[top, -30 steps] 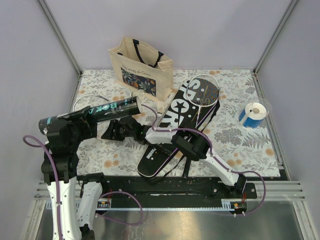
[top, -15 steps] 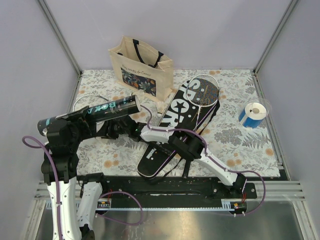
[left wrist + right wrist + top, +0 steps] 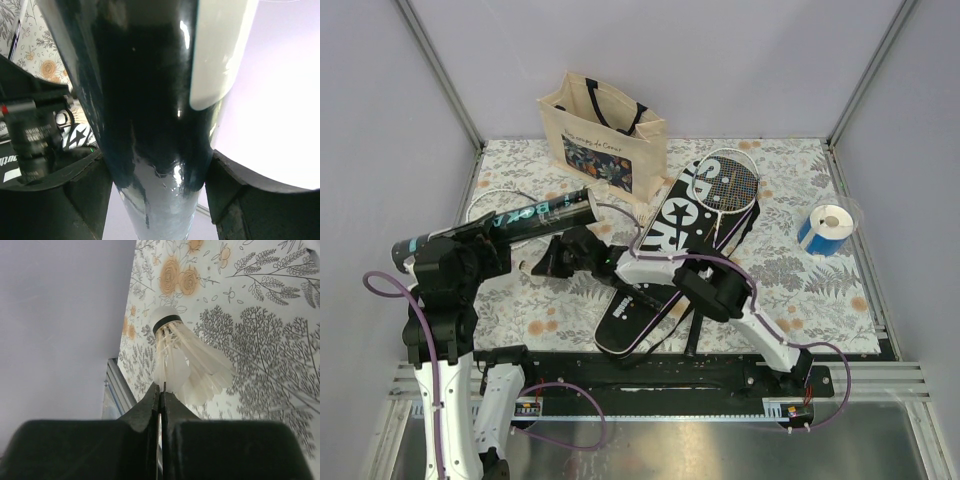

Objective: Pack up the badminton gear

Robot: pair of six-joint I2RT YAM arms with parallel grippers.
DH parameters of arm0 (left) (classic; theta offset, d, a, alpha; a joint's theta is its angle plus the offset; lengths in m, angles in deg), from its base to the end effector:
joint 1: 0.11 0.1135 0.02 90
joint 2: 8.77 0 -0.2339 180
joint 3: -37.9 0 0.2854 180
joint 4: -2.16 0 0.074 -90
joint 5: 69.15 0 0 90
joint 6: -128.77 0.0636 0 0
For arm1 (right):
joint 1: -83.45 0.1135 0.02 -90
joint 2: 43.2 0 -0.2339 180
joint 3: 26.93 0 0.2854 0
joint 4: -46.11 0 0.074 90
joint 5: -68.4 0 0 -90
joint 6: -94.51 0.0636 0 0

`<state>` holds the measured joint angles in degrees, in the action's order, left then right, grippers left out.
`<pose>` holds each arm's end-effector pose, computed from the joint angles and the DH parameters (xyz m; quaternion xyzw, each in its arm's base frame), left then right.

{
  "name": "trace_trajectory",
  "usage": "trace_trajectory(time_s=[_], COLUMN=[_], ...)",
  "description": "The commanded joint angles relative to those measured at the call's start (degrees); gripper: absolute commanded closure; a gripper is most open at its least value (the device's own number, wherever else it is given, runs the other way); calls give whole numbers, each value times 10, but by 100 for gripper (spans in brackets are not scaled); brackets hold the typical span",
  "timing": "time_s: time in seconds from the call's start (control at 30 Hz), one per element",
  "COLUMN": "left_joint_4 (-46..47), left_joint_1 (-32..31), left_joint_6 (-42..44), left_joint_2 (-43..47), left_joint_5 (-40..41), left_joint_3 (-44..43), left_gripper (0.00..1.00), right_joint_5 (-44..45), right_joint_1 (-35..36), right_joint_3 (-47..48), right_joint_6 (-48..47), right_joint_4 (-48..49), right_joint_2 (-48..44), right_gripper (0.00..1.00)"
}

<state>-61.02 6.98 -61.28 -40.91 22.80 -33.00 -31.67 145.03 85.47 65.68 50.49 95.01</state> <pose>0.1682 0.0231 0.3597 -0.6818 0.4917 -0.3828 0.3832 0.2655 0.5141 0.0952 -0.0524 0.8229 0.5273 0.2052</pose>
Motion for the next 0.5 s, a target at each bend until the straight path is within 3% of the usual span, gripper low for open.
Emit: trace_trajectory(time_s=[0.0, 0.3, 0.47], left_joint_4=[32, 46, 82], left_joint_1=[0, 0, 0], left_joint_6=[7, 63, 124], left_joint_2=[-8, -41, -75], left_joint_5=[7, 2, -66], left_joint_3=[-10, 6, 37], left_gripper=[75, 75, 75], right_joint_5=[18, -7, 26], right_joint_1=[-16, -98, -124], right_joint_3=[-77, -338, -447], right_joint_6=[-71, -106, -198], right_joint_4=[46, 89, 9], right_joint_2=[-124, -359, -520], right_gripper=[100, 100, 100])
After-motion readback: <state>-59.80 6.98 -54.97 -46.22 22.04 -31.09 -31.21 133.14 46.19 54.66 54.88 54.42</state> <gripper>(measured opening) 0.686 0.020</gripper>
